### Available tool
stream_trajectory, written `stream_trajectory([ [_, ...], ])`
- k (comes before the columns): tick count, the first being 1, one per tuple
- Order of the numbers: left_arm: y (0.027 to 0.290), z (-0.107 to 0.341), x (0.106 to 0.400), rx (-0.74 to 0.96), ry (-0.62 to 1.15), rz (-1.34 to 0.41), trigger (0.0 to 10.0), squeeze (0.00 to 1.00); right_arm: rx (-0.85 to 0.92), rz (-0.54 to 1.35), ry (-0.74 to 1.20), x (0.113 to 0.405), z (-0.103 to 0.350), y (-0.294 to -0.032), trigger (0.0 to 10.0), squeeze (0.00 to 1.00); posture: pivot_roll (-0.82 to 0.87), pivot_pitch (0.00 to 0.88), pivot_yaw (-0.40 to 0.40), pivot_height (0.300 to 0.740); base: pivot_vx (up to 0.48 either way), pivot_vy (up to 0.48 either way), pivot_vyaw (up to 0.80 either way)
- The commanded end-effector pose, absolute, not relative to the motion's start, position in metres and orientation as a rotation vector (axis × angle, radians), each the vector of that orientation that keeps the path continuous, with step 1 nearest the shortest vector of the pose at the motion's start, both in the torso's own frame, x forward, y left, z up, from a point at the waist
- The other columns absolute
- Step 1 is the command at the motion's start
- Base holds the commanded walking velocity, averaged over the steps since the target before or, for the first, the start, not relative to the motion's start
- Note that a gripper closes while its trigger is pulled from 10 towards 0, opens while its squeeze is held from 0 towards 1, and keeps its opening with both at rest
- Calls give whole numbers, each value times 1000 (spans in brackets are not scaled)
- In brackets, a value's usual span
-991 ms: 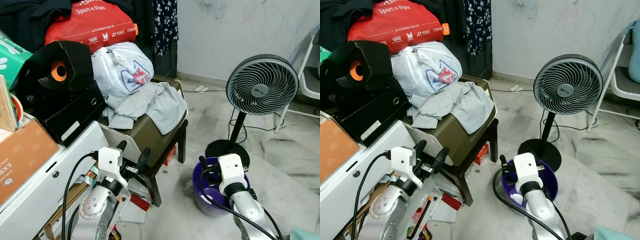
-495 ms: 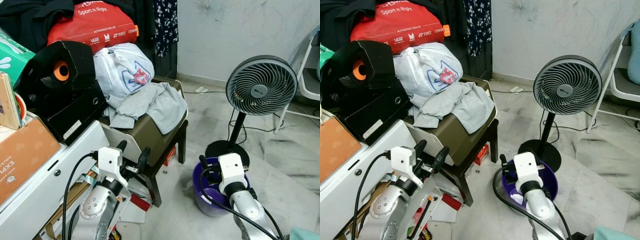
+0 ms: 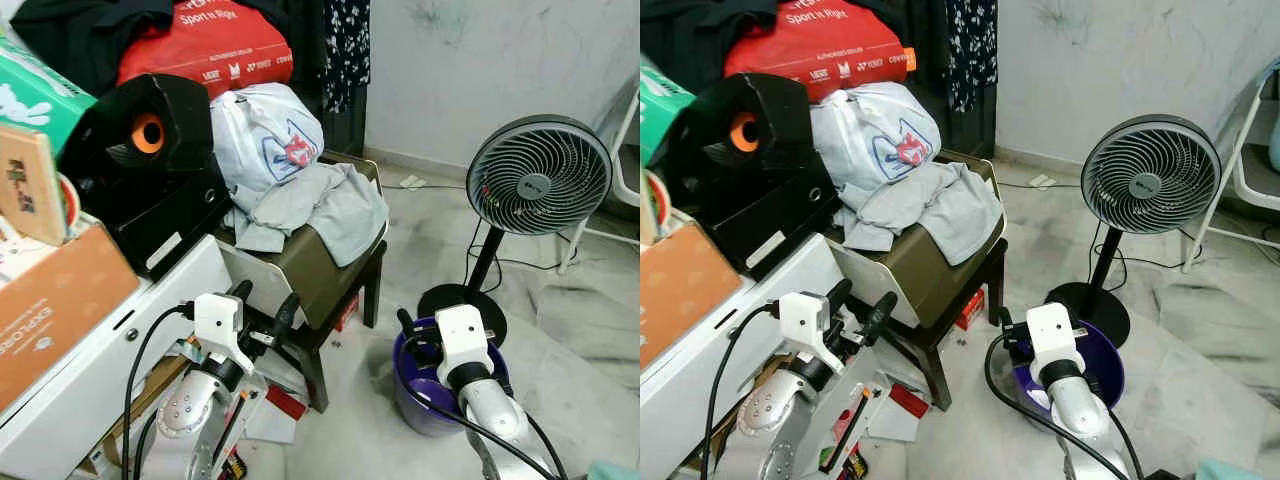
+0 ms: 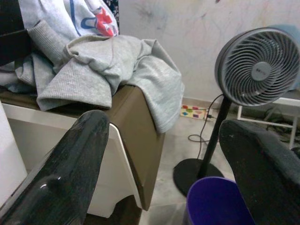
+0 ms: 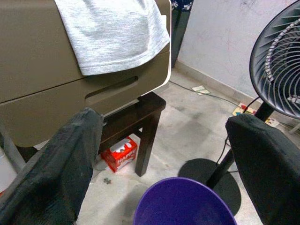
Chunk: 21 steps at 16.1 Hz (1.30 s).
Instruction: Clean up the room
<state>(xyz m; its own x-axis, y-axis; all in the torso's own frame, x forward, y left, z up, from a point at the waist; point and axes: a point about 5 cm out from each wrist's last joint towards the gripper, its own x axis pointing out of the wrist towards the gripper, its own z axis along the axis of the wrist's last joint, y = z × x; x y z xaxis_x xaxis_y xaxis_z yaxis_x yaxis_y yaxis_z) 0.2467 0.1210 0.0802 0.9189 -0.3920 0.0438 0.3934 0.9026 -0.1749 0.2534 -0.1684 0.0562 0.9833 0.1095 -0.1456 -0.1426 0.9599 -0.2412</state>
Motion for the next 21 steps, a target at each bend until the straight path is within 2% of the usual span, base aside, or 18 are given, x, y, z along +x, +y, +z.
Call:
stream_trajectory([
  [1, 126, 81, 247, -168, -8, -404, 10000, 0, -245, 132, 144, 254, 54, -167, 10000, 0, -189, 0, 91, 740, 0, 480, 0],
  [7, 126, 80, 247, -144, -6, -391, 10000, 0, -250, 135, 146, 255, 54, -168, 10000, 0, -187, 0, 89, 740, 0, 80, 0],
  [11, 126, 80, 249, -136, -10, -392, 10000, 0, -250, 133, 144, 257, 54, -167, 10000, 0, -189, 0, 91, 740, 0, -407, 0],
  [21, 126, 80, 249, -145, -15, -404, 10000, 0, -253, 132, 139, 260, 54, -167, 10000, 0, -192, 0, 92, 740, 0, -48, 0],
])
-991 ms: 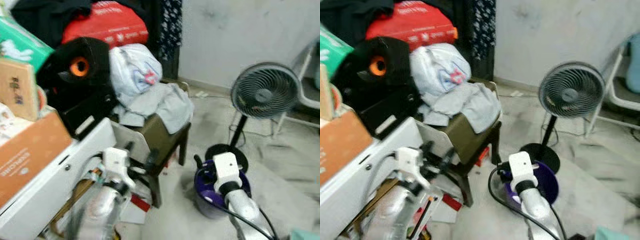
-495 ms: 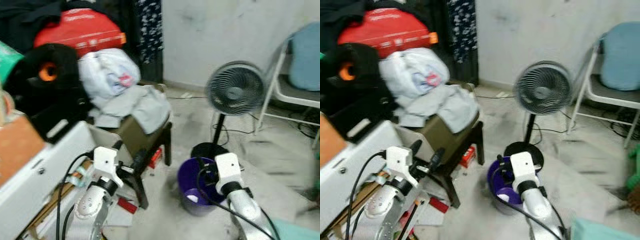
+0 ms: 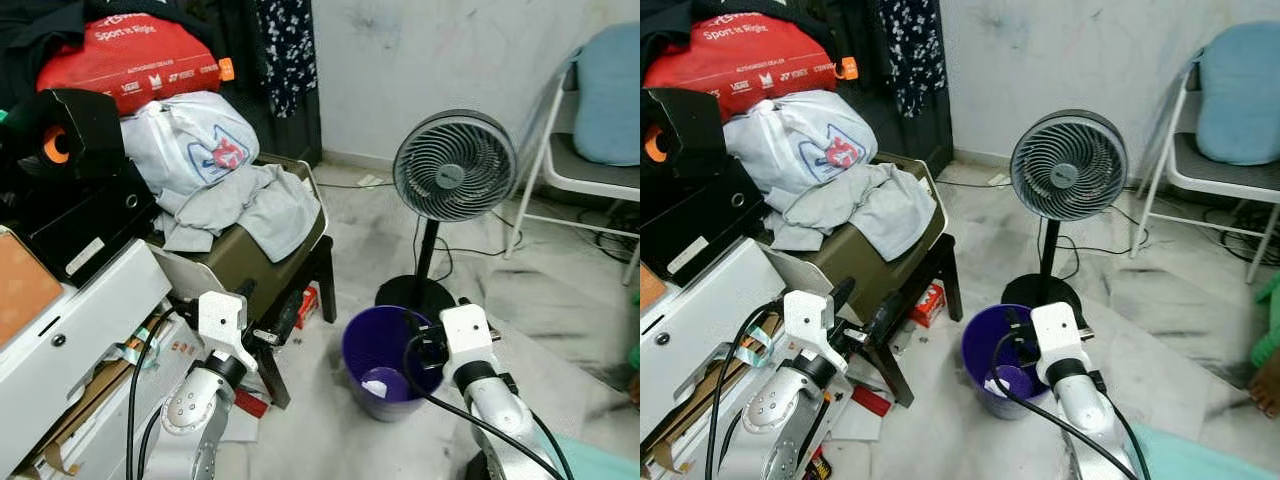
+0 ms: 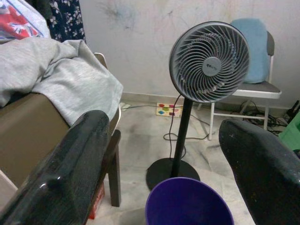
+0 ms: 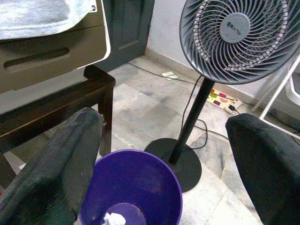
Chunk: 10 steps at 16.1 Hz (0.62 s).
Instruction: Clean up the room
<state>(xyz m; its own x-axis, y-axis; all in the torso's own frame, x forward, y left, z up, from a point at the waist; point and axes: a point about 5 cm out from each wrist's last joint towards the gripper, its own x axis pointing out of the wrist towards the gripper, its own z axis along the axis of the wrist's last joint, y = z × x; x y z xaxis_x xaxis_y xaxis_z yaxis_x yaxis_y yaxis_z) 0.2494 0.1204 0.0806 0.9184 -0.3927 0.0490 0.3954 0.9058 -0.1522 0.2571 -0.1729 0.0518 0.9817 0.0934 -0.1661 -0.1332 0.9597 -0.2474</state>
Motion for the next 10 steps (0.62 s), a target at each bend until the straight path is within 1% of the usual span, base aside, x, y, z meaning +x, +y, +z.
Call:
stream_trajectory([
  [1, 125, 80, 249, -142, -17, -410, 10000, 0, -252, 131, 139, 260, 54, -167, 10000, 0, -192, 0, 93, 740, 0, 0, 0],
  [6, 124, 82, 250, -146, -32, -437, 10000, 0, -252, 130, 135, 261, 54, -167, 10000, 0, -191, 0, 94, 740, 0, 0, 0],
  [10, 123, 82, 248, -153, -36, -449, 10000, 0, -252, 130, 134, 263, 54, -167, 10000, 0, -189, 0, 92, 740, 302, 0, 0],
])
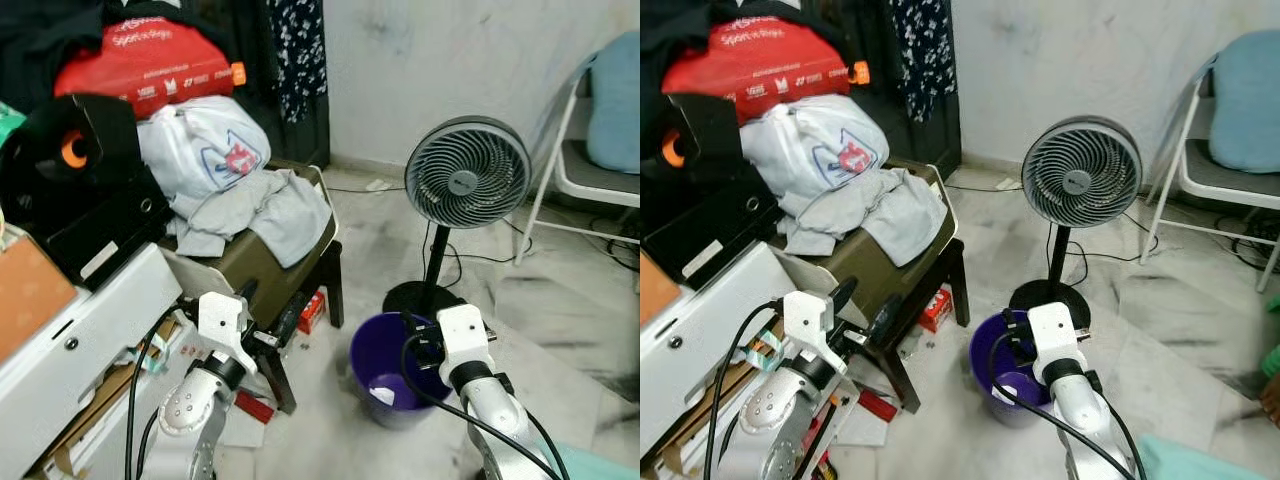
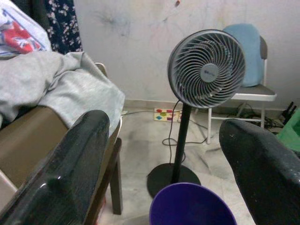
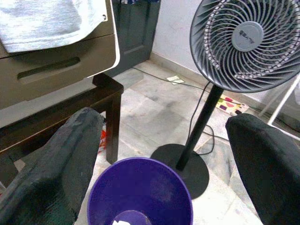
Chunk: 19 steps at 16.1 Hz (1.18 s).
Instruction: Clean up the room
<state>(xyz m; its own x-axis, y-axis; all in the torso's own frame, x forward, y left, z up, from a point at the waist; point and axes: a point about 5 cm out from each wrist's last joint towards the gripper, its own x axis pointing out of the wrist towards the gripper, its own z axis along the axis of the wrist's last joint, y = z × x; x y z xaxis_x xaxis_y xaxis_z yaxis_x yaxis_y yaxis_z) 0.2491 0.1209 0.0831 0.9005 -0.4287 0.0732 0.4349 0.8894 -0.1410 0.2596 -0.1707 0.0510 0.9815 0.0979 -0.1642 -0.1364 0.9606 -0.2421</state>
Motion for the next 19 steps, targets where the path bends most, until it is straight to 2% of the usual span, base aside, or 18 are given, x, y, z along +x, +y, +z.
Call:
stream_trajectory([
  [1, 122, 82, 248, -158, -38, -454, 10000, 0, -253, 129, 133, 263, 54, -168, 10000, 0, -192, 0, 91, 740, 360, 0, 0],
  [13, 119, 80, 249, -174, -28, -459, 10000, 0, -263, 130, 133, 264, 54, -170, 10000, 0, -201, 0, 90, 740, 392, 0, 0],
  [19, 121, 78, 251, -172, -18, -444, 10000, 0, -271, 129, 139, 265, 53, -171, 10000, 0, -200, 0, 89, 740, 0, 0, 0],
])
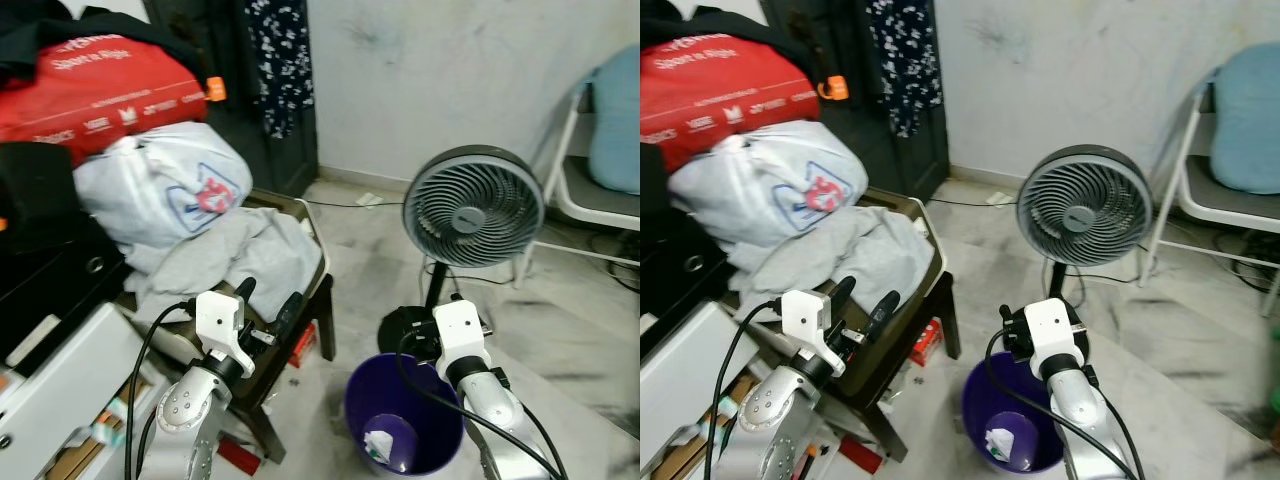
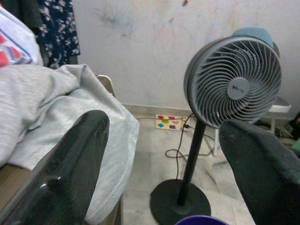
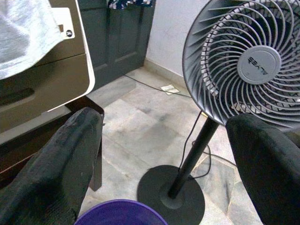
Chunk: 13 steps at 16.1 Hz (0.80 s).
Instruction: Clean up the room
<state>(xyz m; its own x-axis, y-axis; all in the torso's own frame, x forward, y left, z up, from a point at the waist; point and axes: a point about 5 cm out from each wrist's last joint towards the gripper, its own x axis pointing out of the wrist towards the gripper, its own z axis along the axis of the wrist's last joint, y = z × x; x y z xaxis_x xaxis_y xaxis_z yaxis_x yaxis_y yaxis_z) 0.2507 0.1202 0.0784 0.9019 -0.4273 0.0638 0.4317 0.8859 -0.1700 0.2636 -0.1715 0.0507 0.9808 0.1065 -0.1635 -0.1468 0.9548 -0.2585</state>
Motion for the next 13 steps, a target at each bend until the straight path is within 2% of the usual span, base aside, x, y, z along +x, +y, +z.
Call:
stream_trajectory([
  [1, 121, 78, 251, -171, -18, -443, 10000, 0, -271, 127, 139, 265, 53, -171, 10000, 0, -197, 0, 89, 740, 0, 0, 0],
  [4, 124, 77, 252, -162, -16, -435, 10000, 0, -292, 124, 121, 268, 55, -173, 10000, 0, -197, 0, 89, 740, 0, 0, 0],
  [5, 124, 77, 251, -161, -15, -435, 10000, 0, -292, 123, 120, 268, 56, -173, 10000, 0, -197, 0, 89, 740, 0, 0, 563],
  [13, 124, 73, 250, -151, 8, -433, 10000, 0, -294, 120, 124, 265, 54, -174, 10000, 0, -199, 0, 91, 740, 0, 0, 800],
])
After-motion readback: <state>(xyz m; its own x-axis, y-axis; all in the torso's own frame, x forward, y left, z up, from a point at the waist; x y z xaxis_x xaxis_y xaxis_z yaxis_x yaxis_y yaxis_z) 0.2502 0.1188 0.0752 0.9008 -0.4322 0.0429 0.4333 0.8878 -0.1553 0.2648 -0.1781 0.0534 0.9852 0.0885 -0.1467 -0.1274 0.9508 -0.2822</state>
